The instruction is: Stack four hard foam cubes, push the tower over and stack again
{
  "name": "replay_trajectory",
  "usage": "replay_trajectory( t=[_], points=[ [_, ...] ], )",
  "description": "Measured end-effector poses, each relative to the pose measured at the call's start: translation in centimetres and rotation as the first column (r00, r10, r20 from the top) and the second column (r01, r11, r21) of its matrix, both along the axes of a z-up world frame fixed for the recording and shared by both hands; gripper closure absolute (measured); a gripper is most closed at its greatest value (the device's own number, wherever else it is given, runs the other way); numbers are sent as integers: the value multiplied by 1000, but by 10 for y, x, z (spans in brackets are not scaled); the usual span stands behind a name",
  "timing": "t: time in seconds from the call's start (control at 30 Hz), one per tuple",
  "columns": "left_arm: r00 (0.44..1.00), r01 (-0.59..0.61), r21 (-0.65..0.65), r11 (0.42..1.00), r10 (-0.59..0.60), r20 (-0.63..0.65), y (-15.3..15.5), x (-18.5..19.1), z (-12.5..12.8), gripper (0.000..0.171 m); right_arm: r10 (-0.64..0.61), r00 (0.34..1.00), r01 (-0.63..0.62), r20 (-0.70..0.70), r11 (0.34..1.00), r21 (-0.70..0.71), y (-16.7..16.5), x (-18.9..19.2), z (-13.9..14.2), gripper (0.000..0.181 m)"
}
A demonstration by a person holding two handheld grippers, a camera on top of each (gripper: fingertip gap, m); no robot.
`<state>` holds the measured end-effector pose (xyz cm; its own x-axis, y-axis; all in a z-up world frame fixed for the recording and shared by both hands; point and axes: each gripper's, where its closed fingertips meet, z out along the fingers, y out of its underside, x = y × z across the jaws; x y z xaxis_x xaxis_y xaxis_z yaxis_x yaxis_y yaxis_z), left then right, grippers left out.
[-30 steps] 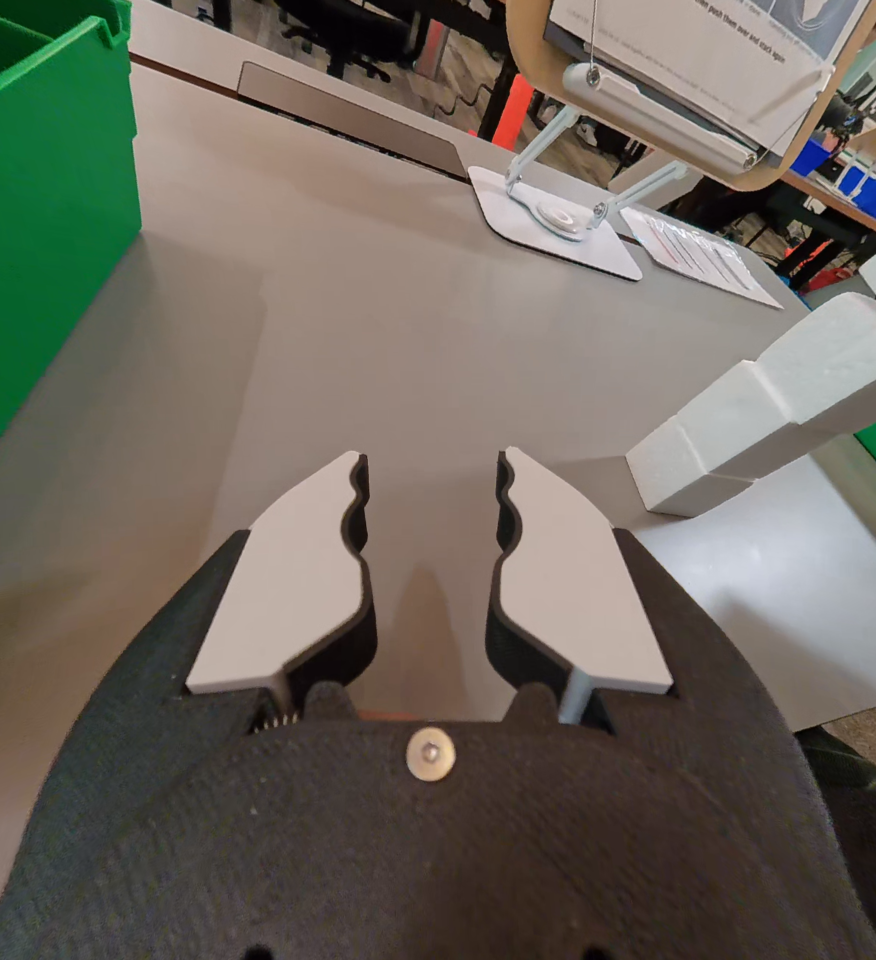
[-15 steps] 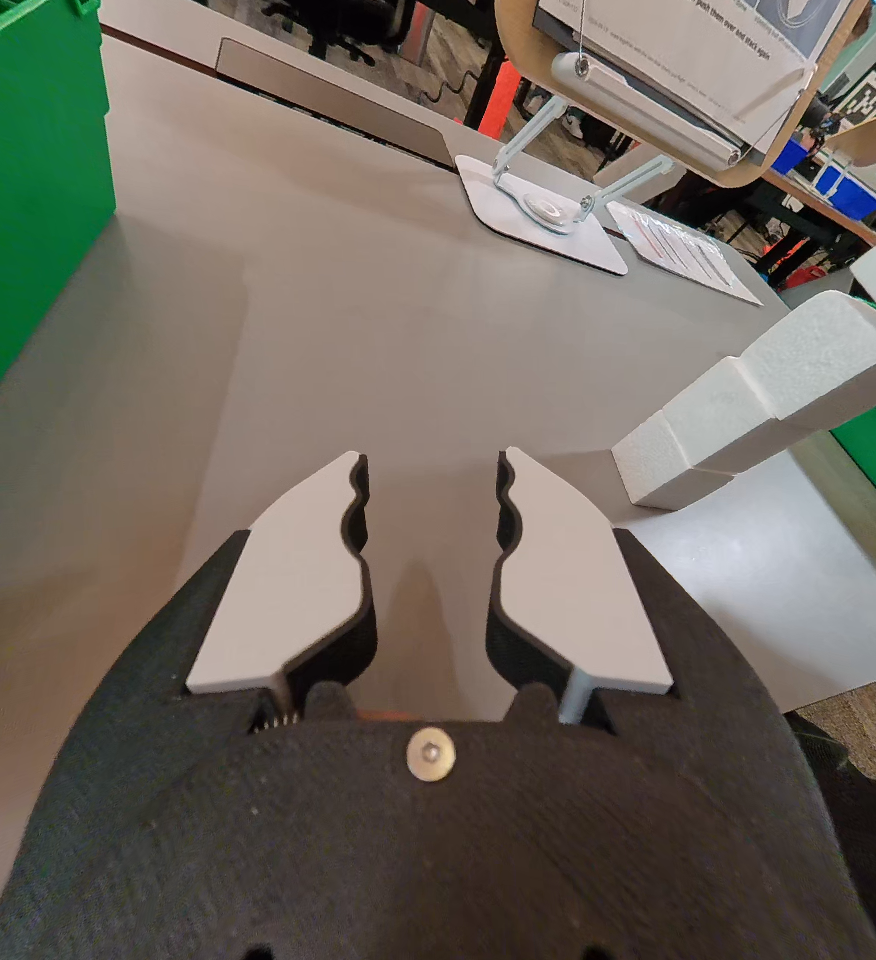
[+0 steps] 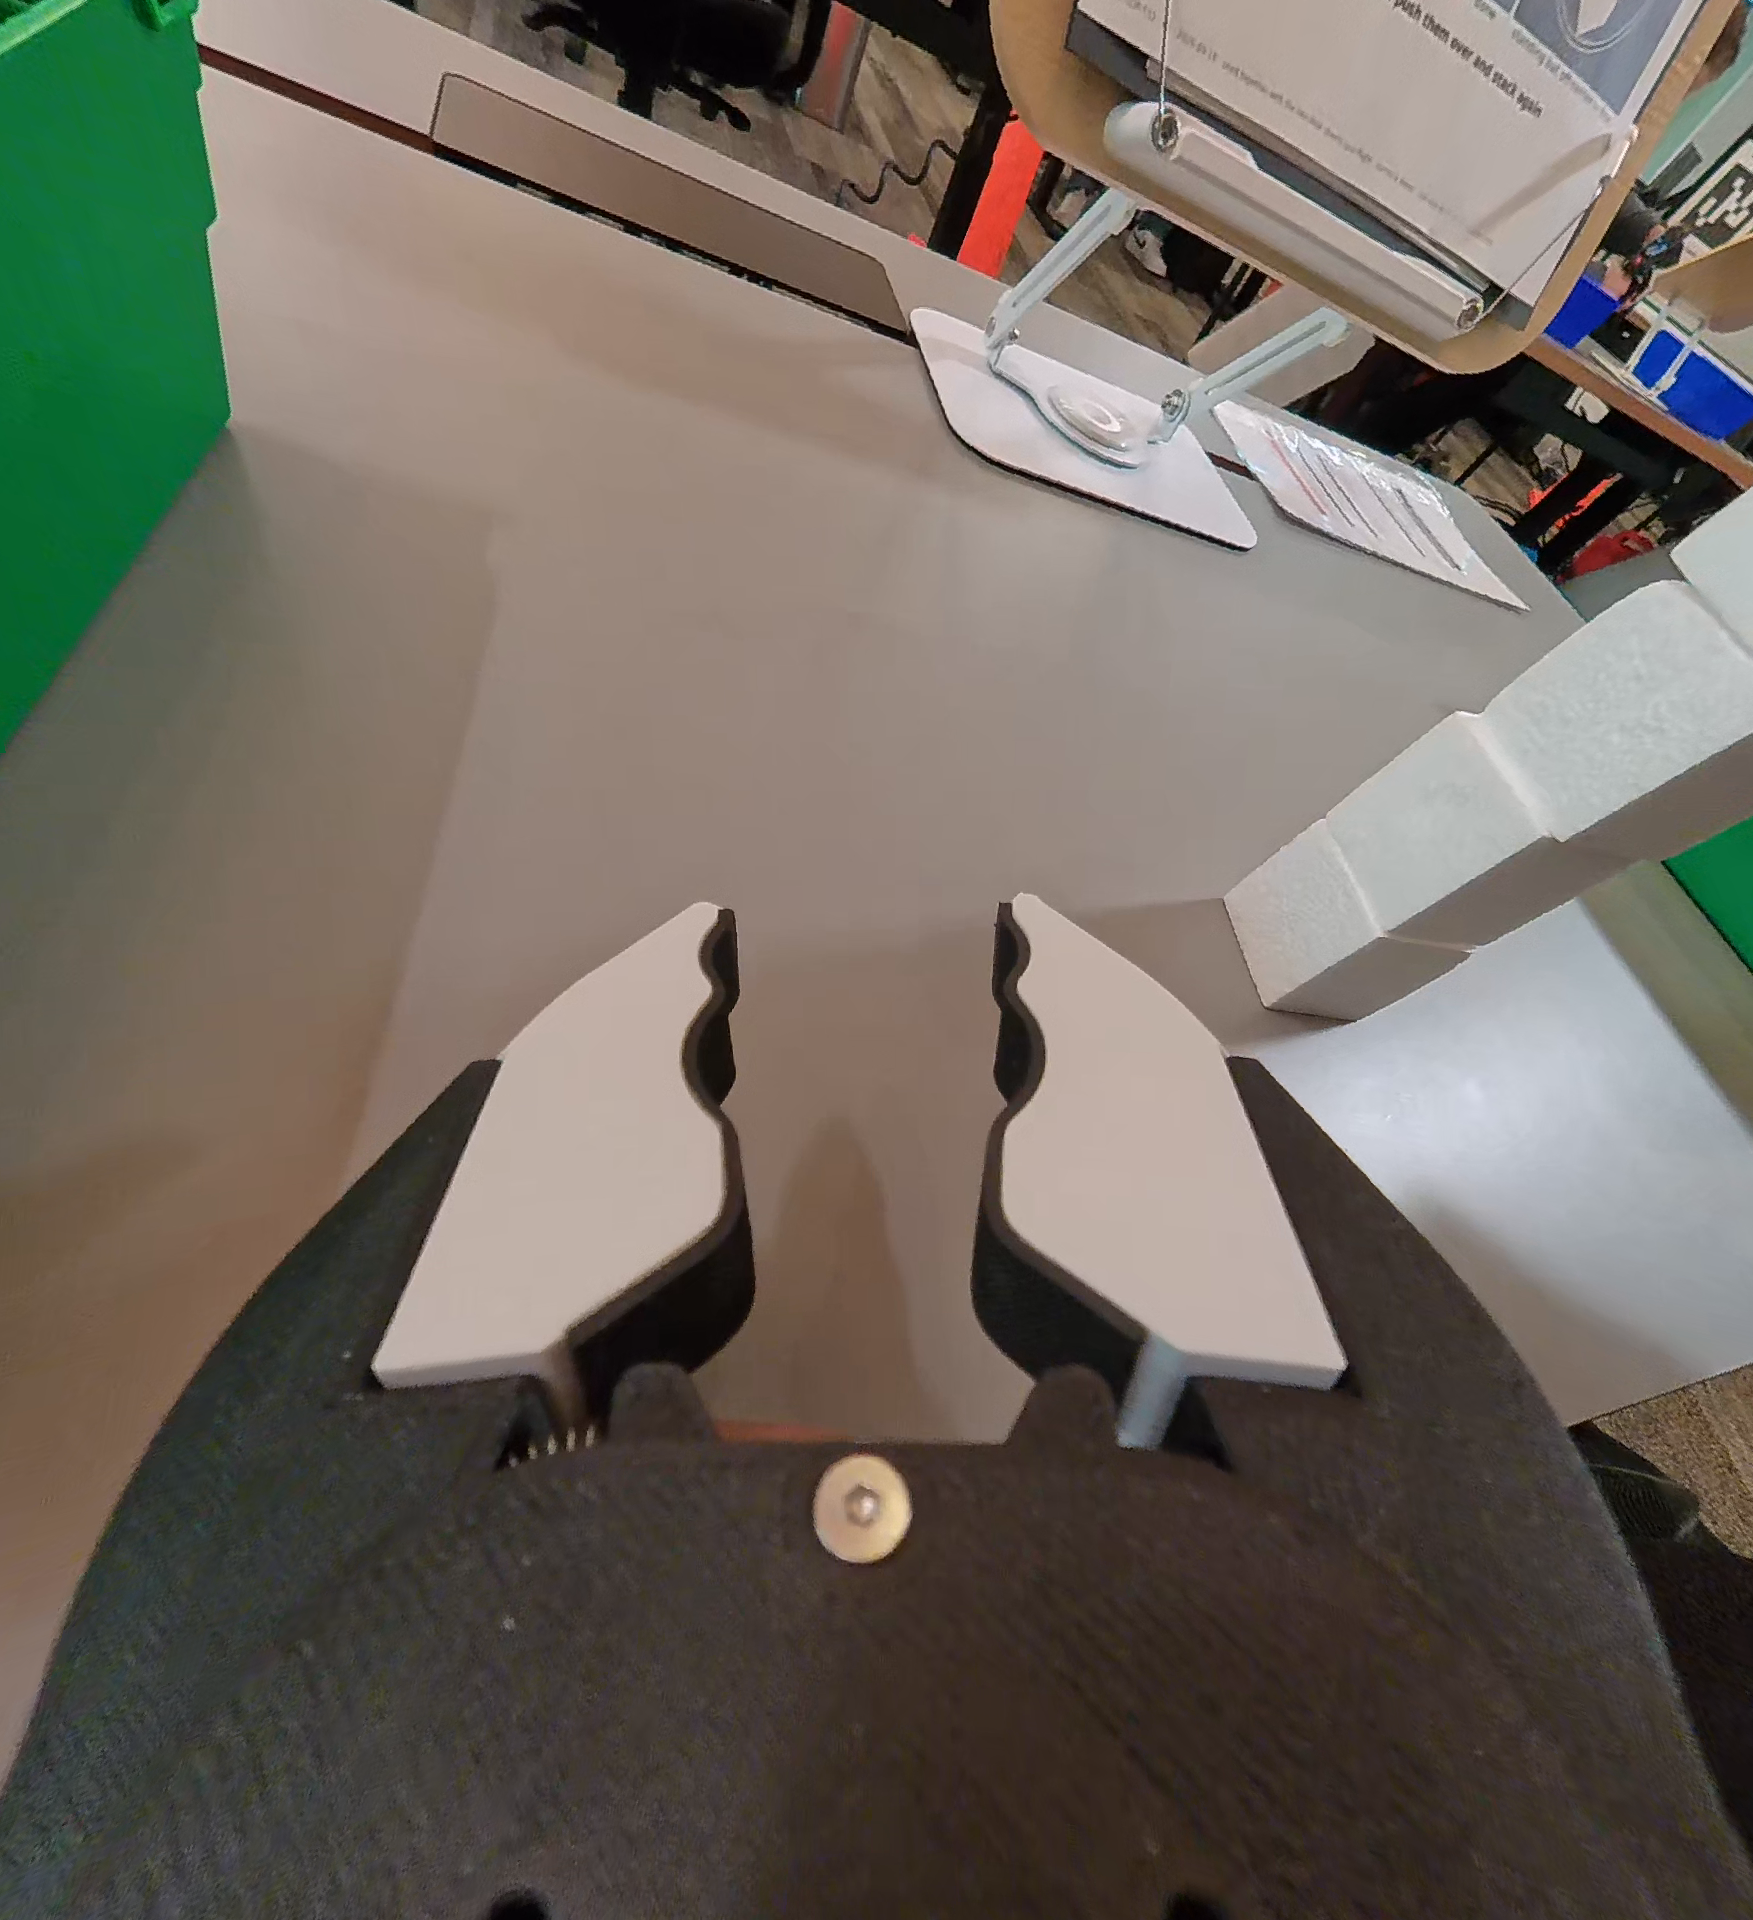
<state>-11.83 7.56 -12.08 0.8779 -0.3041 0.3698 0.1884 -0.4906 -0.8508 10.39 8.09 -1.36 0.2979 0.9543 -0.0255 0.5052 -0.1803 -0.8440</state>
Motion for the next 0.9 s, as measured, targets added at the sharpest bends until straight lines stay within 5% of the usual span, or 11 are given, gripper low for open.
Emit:
replay_trajectory(
  t=[0.63,0.8,0.9],
  points=[
    [1000,2,-3,1000,-2,-1,0,1,0,124,-43,998,45,-43,998,44,5,9,13,109],
    [1000,-11,-16,1000,11,14,1,-2,-2,124,-201,960,226,-195,967,116,19,34,42,128],
    [1000,1,-18,1000,-1,22,-1,2,-2,124,-366,876,414,-313,905,100,25,63,53,166]
  ],
)
